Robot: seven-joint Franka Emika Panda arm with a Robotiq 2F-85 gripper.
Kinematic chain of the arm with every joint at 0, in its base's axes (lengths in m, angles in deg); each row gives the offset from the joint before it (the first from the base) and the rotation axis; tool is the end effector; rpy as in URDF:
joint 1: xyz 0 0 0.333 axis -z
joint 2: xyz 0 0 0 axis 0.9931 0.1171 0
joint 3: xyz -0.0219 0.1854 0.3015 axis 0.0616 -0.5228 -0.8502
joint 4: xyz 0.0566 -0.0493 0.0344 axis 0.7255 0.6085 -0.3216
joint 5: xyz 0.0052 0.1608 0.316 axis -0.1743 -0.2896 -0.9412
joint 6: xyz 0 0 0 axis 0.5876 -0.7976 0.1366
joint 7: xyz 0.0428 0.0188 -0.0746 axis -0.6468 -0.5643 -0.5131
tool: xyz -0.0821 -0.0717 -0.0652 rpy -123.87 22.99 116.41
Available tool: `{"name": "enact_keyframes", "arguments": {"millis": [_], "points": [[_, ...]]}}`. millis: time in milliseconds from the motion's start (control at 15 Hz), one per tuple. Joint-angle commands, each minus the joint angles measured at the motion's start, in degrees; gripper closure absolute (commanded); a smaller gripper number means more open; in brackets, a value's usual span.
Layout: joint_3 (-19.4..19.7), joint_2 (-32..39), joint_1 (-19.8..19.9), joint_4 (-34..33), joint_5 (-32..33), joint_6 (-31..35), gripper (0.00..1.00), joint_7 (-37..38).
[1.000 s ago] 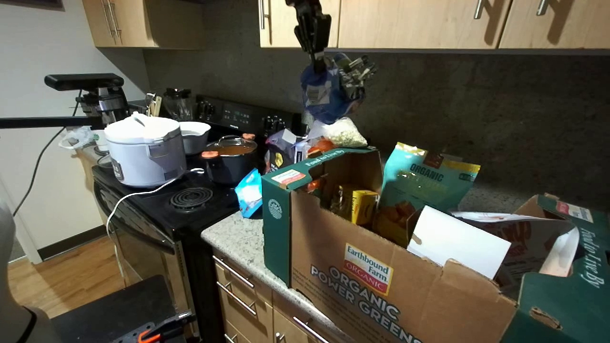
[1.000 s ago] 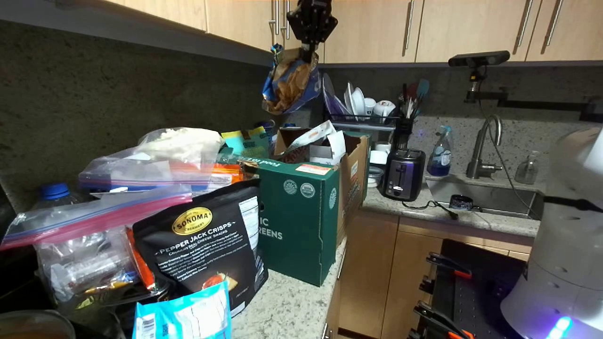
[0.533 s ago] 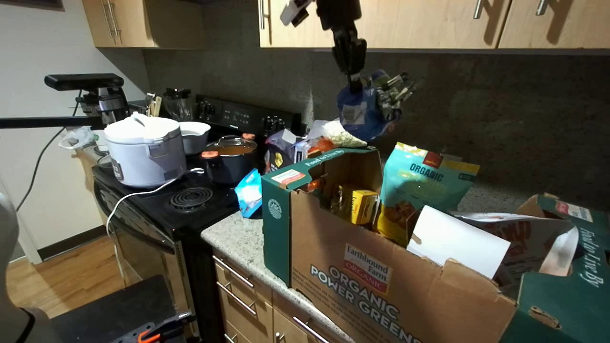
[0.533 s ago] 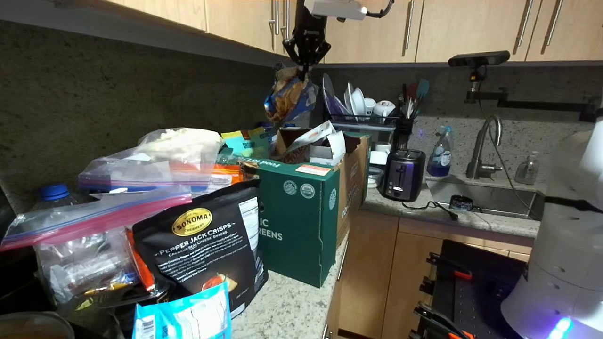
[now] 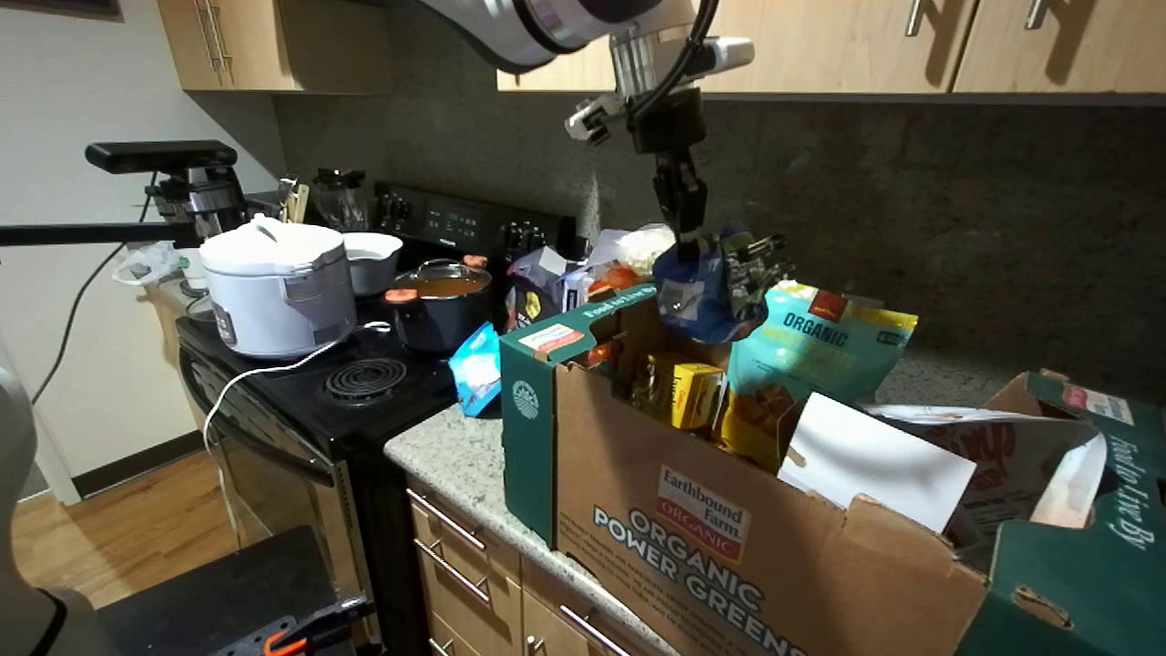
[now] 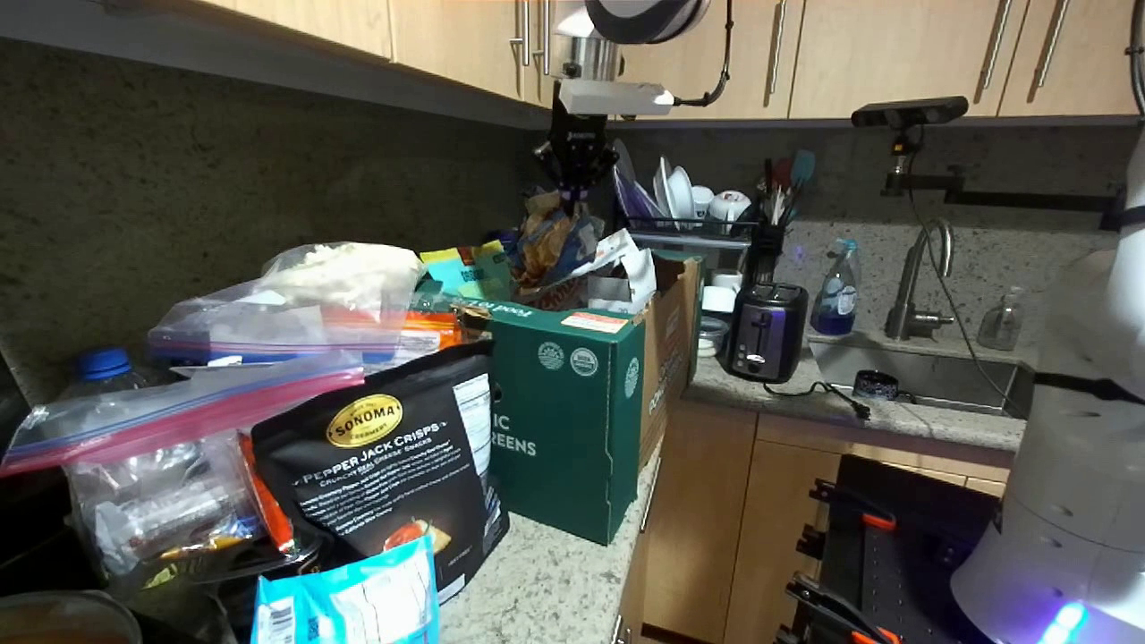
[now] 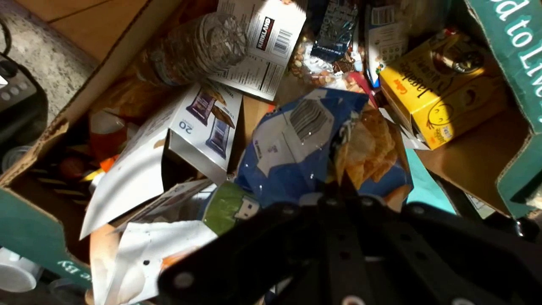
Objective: Put the bottle of water, the black and dark blue snack packs, the top plastic and the remaining snack pack in the box respectively
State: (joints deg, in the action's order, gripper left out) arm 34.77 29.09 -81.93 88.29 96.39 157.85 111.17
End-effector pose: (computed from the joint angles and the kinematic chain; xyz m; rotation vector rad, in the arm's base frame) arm 0.5331 -0.0007 0.5742 2.8735 -0.8518 0.3964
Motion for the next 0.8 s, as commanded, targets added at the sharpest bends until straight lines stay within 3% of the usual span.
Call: {"name": "enact_keyframes", "arguments": {"millis": [0, 733], "points": [[0.89, 0.29, -0.26, 2.93, 0.21, 2.49, 1.00, 2.66], [2.27, 4.01, -0.49, 8.35, -4.81, 5.45, 1.00, 2.13]]}}
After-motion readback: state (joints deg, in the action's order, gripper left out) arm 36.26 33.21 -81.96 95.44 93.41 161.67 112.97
